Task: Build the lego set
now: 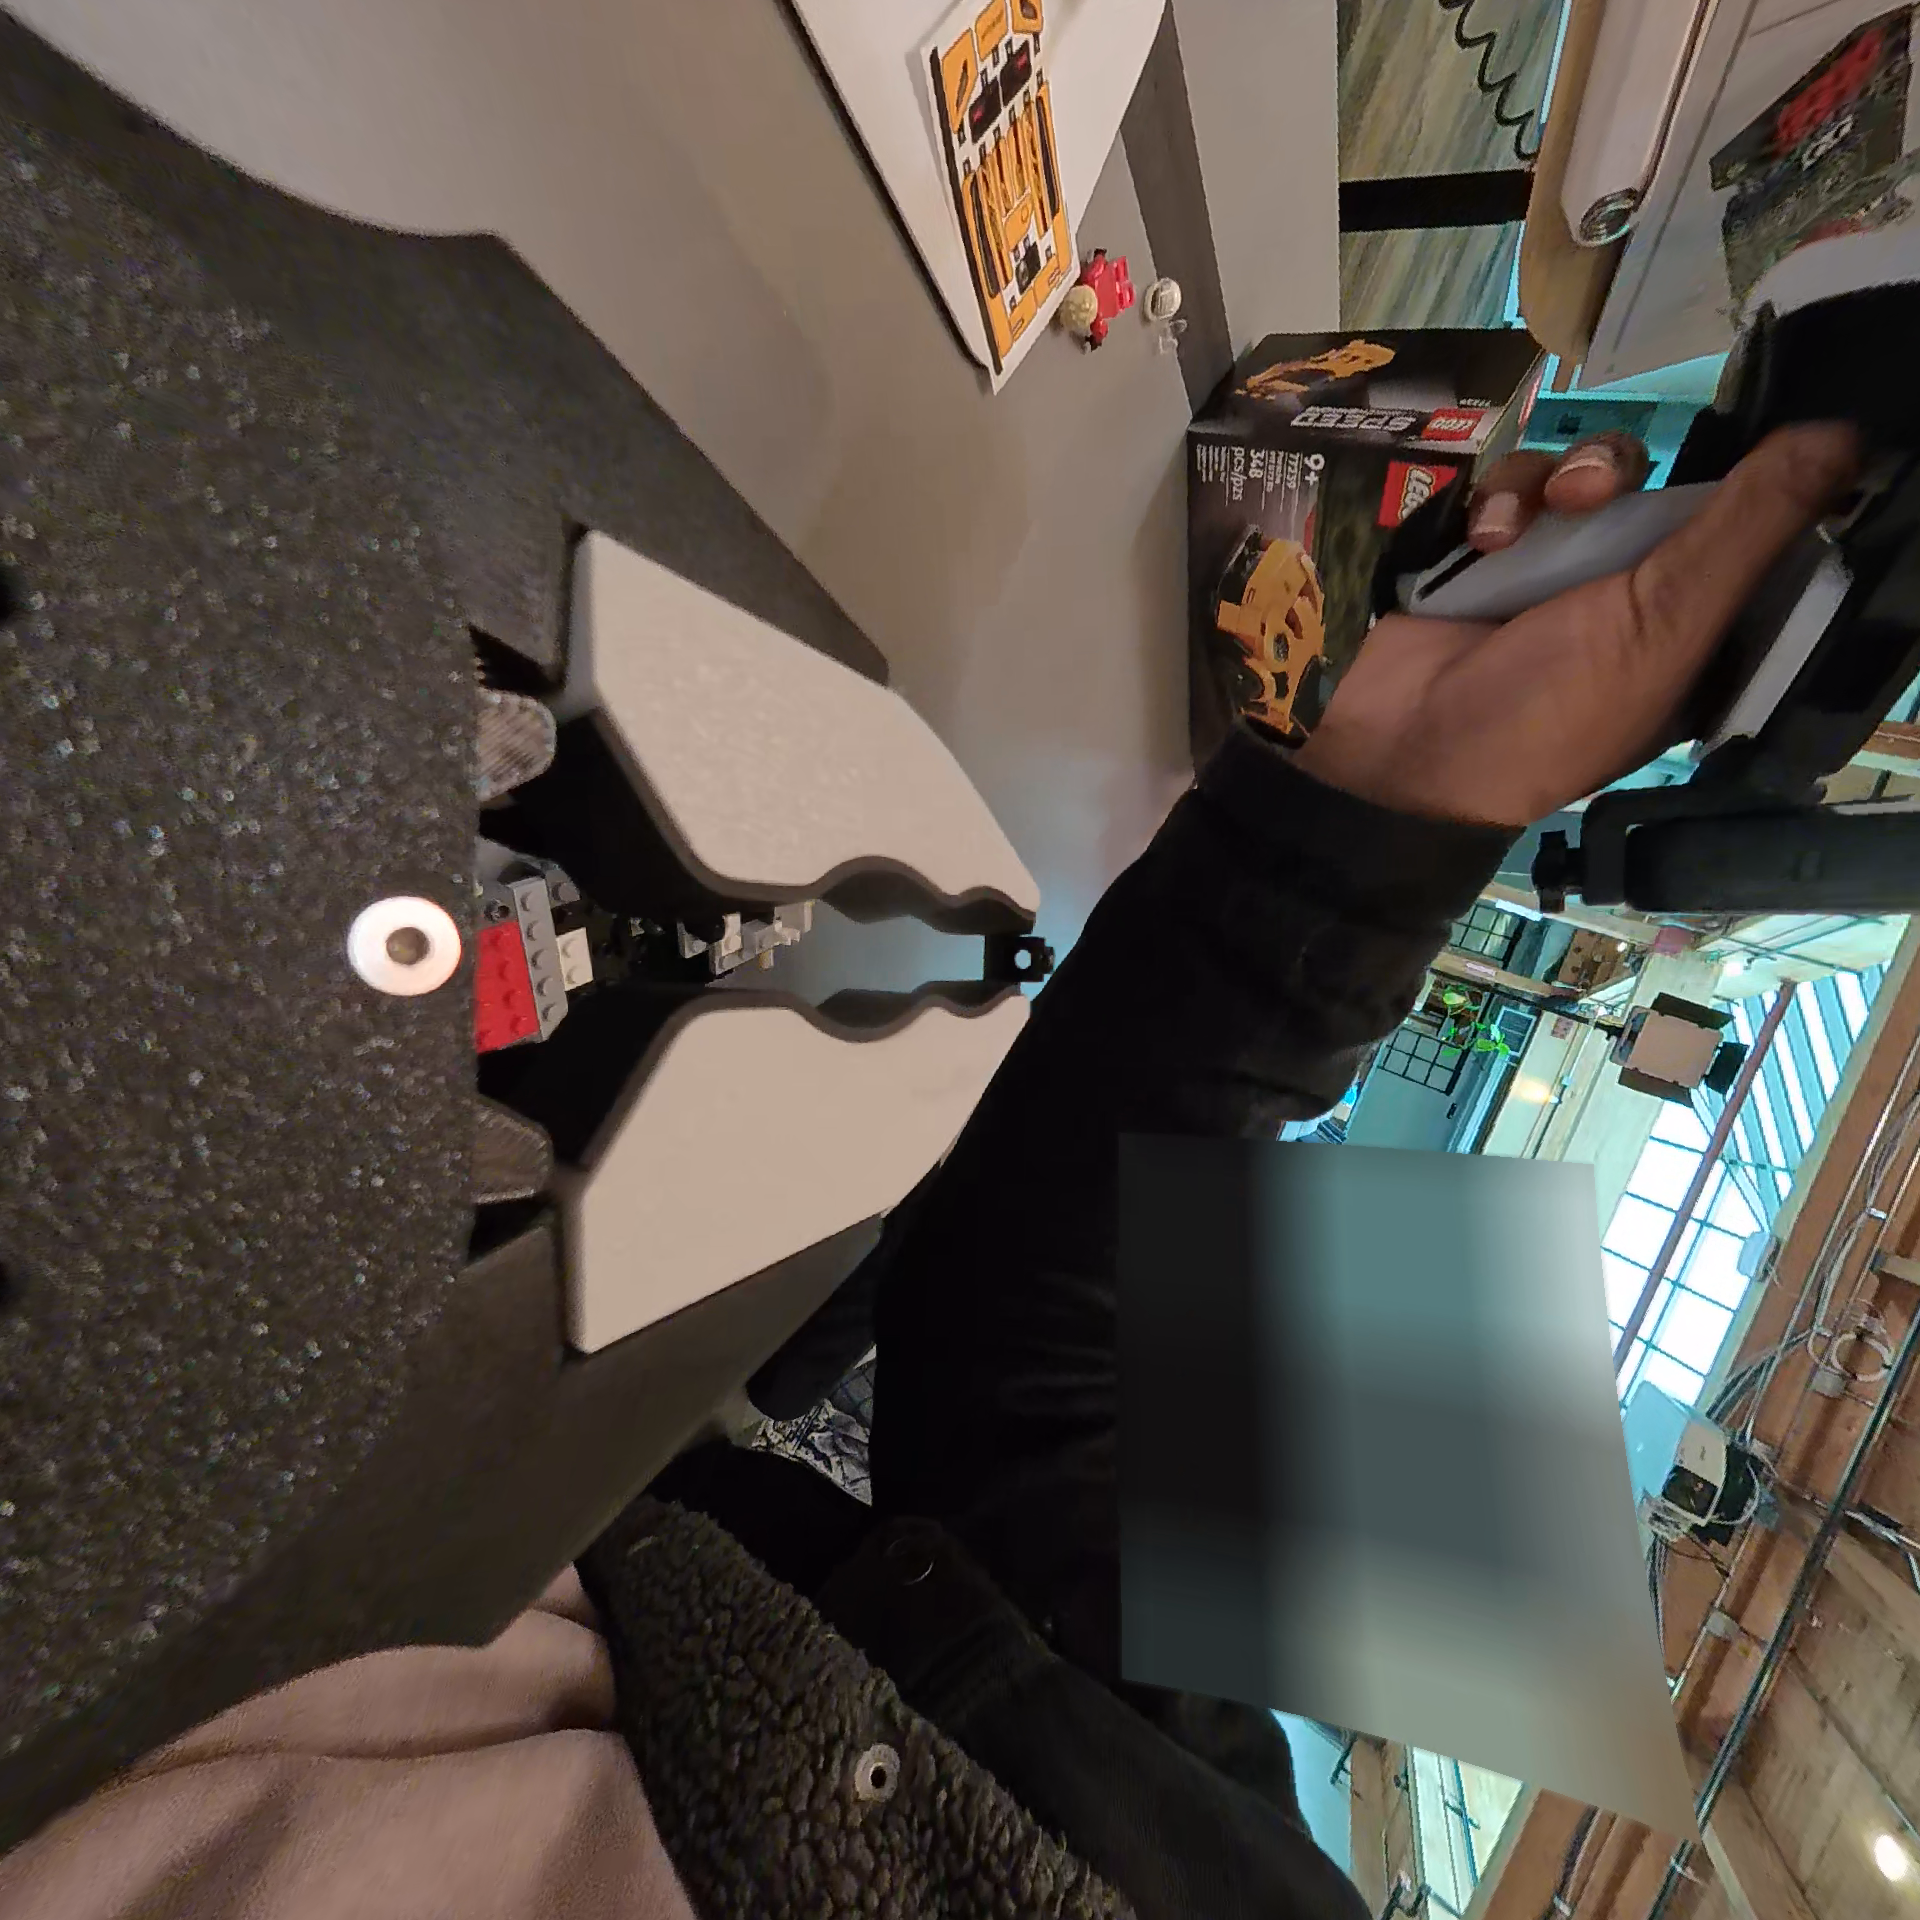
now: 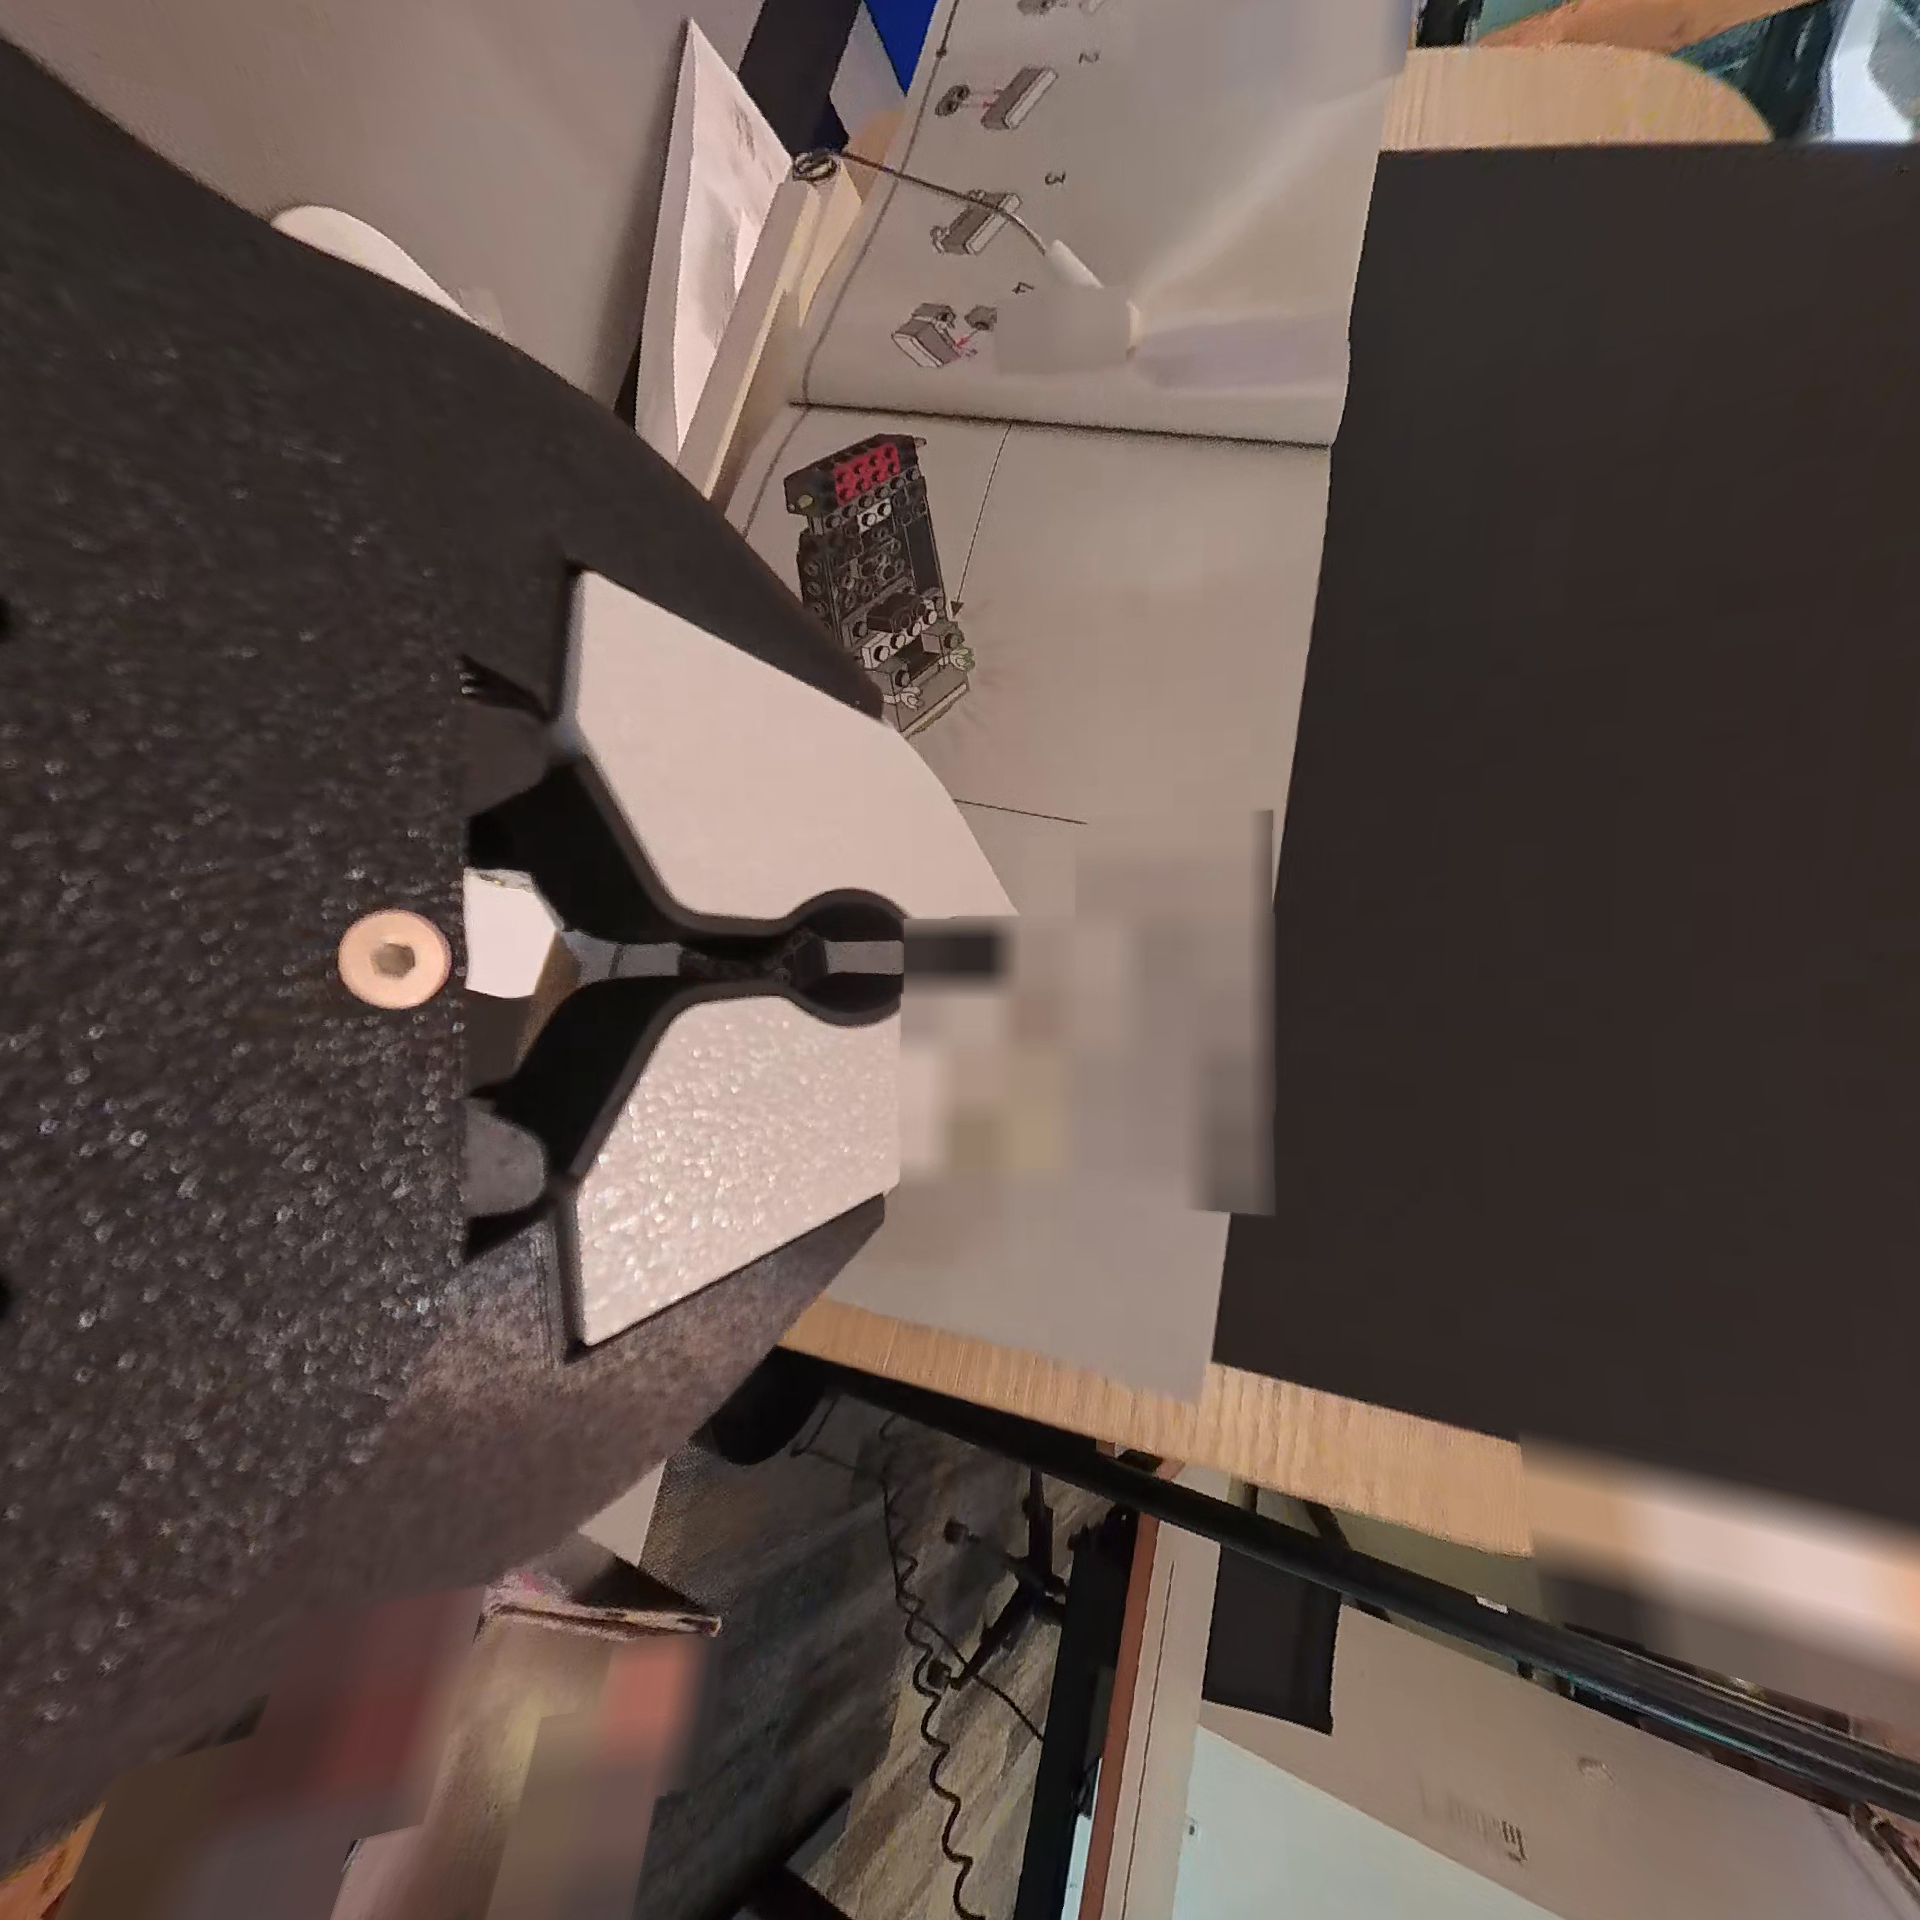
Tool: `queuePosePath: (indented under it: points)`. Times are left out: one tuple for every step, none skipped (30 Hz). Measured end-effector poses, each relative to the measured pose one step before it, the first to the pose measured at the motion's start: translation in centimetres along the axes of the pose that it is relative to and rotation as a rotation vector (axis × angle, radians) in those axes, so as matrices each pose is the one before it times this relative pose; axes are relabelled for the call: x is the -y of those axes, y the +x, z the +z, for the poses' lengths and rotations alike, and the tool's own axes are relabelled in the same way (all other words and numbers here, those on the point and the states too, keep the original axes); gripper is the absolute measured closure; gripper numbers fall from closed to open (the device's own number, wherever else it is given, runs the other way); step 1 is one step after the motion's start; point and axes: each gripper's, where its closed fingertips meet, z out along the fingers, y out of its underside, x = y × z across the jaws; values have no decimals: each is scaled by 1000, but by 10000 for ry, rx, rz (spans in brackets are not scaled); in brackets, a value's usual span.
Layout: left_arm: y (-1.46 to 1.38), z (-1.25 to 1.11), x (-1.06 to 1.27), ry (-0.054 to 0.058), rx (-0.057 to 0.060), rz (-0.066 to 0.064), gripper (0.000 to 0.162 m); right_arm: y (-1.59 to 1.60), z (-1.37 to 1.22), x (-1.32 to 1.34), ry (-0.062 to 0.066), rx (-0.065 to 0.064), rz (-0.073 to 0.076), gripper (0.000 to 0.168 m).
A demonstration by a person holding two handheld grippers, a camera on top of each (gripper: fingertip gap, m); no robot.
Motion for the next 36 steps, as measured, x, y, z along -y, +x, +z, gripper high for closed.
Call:
queuePosePath:
  points:
    - [-10,26,-67,-21,-17,-20,153,3,96,-76,-35,18,-4,168]
    - [-17,13,-39,-9,-7,-28,153,7,154,-94,-8,3,9,168]
    - [-28,5,-28,-1,-1,-20,153,35,26,-23,17,1,1,168]
    - [-28,-7,-9,-1,4,-13,153,53,11,-43,8,-12,-10,168]
    - [-31,-13,10,13,17,4,153,132,-79,9,22,-30,-22,168]
    - [5,-9,17,15,2,6,153,119,-105,19,9,-48,-47,168]
    - [-6,-5,8,4,4,-5,153,143,-148,-8,1,-65,-56,168]
    - [-32,-7,12,9,24,6,153,198,-137,20,50,-70,-24,168]
    - [-19,-16,-5,5,16,8,153,270,-73,-10,24,-67,20,168]
    - [-6,-8,11,9,5,3,153,212,-13,-86,-27,-17,46,168]
    - [-21,-23,26,18,18,-3,153,136,75,-25,-19,-3,22,168]
    - [-1,-15,41,12,-2,-6,153,73,68,-29,-8,-18,-23,168]
    - [7,-22,36,18,-2,-2,153,23,70,31,5,6,-40,168]
    - [-5,-26,55,33,6,6,153,-3,-119,86,35,35,-22,168]
    - [26,-33,61,29,-31,-8,153,51,-272,64,75,69,-24,168]
    - [47,-50,92,49,-46,-19,153,32,-553,40,59,178,-55,168]
    - [56,-63,100,62,-41,3,153,-270,-815,-152,-7,328,-114,168]
    - [70,-64,103,54,-47,24,153,-355,-979,-389,-86,462,-160,168]
    - [62,-69,140,66,-19,32,153,-685,-1087,-636,-224,677,-197,168]
    - [64,-58,170,84,-25,22,153,-652,-986,-1162,-400,682,-189,168]
    - [98,-41,163,78,-58,-14,153,-919,-993,-1437,-486,838,-205,168]
    - [61,-25,132,75,-50,-40,154,-1297,-976,-1765,-602,1027,-210,168]
    - [41,-18,67,63,-43,-46,154,-1474,-903,-1955,-685,1022,-235,168]
    - [40,16,24,42,-59,-62,153,-2051,-830,-2064,-675,1244,-338,168]
    - [33,18,16,50,-54,-72,154,-1858,-622,-2097,-676,967,-257,165]
    - [22,24,4,50,-50,-63,154,-1505,-356,-2090,-722,645,-282,163]
    - [24,24,-31,27,-52,-49,154,-1312,-133,-1844,-631,516,-287,160]
    - [21,22,-13,29,-47,-32,153,-1118,58,-1528,-503,434,-167,158]
    - [42,22,-15,43,-54,-14,153,-852,172,-1248,-439,356,-16,155]
    - [66,20,-17,41,-72,-17,154,-484,286,-914,-349,211,109,153]
    - [63,19,-29,36,-69,-34,153,-396,288,-633,-263,165,115,150]
    - [16,13,-47,21,-41,-31,154,-46,481,-191,-158,34,80,148]
    - [11,17,-66,-2,-32,-16,153,-236,377,-300,-277,122,0,148]
    - [21,3,-50,-12,-31,-12,153,-214,444,-297,-409,120,-136,148]
    - [7,9,-33,-6,-18,-11,154,-128,314,-277,-363,31,-207,148]
    - [24,-3,1,3,-24,-13,154,-184,172,-289,-327,58,-191,148]
